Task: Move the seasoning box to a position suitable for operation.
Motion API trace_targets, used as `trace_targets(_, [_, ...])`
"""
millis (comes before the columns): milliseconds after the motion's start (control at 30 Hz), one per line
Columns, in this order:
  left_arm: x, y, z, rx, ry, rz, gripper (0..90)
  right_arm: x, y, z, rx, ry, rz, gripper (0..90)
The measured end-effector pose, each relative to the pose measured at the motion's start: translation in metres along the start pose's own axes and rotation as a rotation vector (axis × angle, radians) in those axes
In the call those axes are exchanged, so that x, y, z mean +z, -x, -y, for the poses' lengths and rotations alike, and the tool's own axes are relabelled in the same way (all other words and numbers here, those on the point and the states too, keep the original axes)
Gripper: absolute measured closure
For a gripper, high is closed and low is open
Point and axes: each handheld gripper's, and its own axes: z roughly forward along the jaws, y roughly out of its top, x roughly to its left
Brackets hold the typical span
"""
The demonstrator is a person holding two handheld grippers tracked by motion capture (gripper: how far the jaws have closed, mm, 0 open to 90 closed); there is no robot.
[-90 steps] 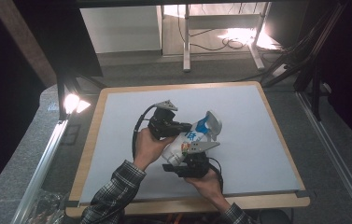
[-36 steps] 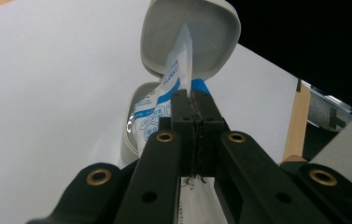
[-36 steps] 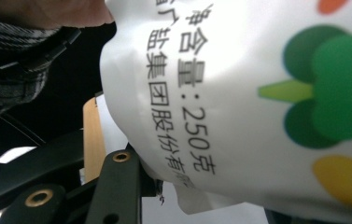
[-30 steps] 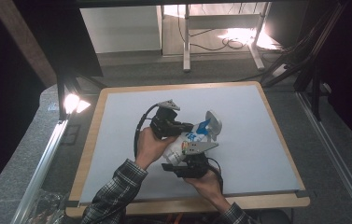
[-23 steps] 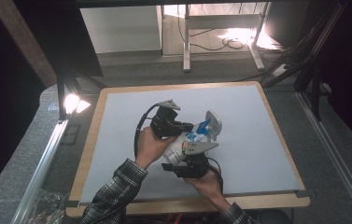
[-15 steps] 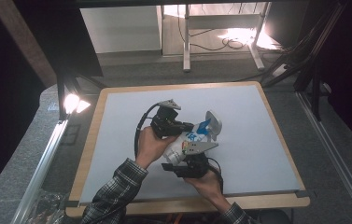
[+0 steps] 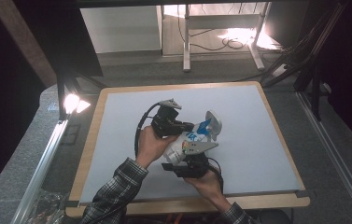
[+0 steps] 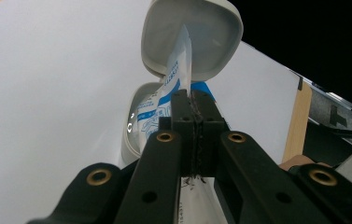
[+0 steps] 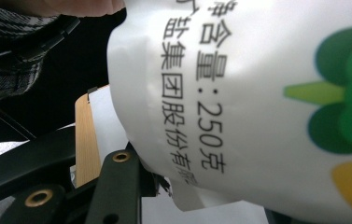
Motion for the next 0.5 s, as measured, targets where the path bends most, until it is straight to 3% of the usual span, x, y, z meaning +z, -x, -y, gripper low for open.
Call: trace_targets(500, [0.0009,0.0004,-0.0013,-0.006,-0.005,-0.001,89.2,-0.0001,-0.0005,-0.0005,-0.008,-0.001,0.006,60.4])
